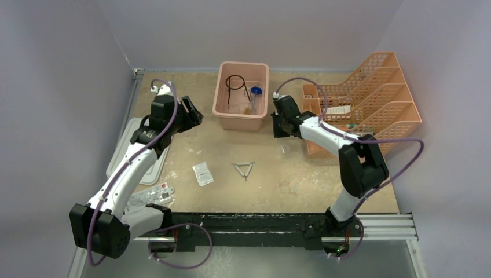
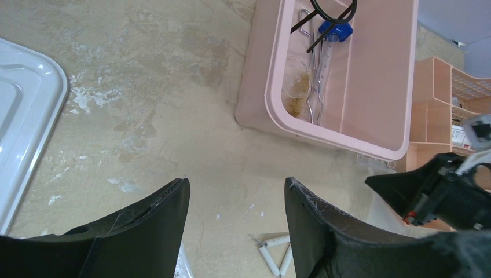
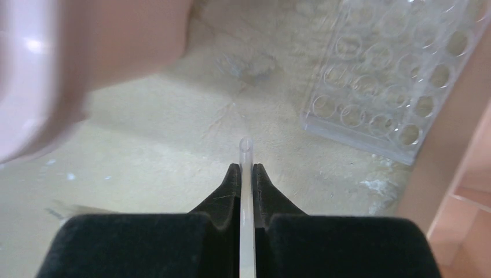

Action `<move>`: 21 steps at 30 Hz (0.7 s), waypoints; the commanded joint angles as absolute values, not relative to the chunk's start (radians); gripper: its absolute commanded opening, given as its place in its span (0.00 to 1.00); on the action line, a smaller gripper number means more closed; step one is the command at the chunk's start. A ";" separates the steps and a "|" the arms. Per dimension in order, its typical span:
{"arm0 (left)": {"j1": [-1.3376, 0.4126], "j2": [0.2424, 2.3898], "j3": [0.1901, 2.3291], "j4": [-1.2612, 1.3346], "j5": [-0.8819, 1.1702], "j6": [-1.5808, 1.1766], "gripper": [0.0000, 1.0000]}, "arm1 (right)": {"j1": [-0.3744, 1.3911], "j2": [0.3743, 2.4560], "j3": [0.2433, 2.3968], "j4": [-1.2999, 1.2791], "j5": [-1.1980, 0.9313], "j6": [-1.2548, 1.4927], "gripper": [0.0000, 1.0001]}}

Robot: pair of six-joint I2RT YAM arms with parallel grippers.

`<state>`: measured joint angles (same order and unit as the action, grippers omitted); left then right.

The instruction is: Organize the chemistry lab equipment

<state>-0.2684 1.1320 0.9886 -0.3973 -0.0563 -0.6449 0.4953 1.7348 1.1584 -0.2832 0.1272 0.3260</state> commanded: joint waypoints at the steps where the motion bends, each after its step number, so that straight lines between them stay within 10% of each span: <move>1: -0.262 1.101 1.000 -0.353 -0.064 -0.656 0.60 | 0.492 1.607 1.189 -0.288 0.128 0.348 0.00; 21: -0.262 1.092 0.989 -0.361 -0.084 -0.682 0.60 | 0.493 1.751 1.752 -0.271 0.210 0.294 0.00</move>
<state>-0.2684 1.1187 0.9886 -0.3973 -0.0597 -0.6628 0.4953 1.6440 1.6436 -0.2951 0.1570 0.3077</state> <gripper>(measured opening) 0.602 0.034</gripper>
